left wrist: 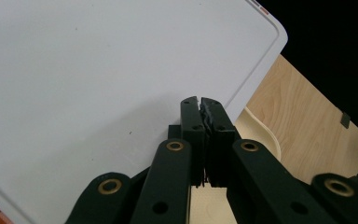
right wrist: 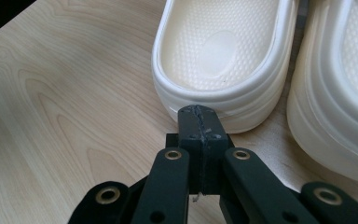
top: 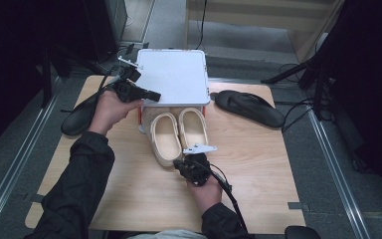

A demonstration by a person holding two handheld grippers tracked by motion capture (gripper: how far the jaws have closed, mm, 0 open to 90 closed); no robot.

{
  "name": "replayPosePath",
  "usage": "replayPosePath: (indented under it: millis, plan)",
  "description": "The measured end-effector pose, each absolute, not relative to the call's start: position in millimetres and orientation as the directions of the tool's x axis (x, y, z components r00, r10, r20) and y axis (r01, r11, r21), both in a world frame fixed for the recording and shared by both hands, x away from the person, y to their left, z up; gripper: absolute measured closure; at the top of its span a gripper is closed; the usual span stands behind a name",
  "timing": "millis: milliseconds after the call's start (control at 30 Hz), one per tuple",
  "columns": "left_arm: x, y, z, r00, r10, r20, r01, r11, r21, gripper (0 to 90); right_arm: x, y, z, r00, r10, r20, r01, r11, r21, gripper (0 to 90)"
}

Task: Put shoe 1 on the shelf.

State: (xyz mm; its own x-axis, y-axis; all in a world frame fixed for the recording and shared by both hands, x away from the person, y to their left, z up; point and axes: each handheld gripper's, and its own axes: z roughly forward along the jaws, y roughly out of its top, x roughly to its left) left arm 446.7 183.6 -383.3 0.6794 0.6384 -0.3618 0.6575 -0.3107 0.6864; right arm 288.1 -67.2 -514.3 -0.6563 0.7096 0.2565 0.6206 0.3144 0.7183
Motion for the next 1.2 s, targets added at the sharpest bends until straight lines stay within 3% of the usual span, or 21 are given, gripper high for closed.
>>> replayPosePath:
  millis: [1200]
  plan:
    - [447, 184, -383, 0.675, 0.643, -0.361, 0.661, -0.311, 0.683, 89.1, 343, -12, -496, -0.642, 0.737, 0.21, 0.636, 0.359, 0.683, 90.0]
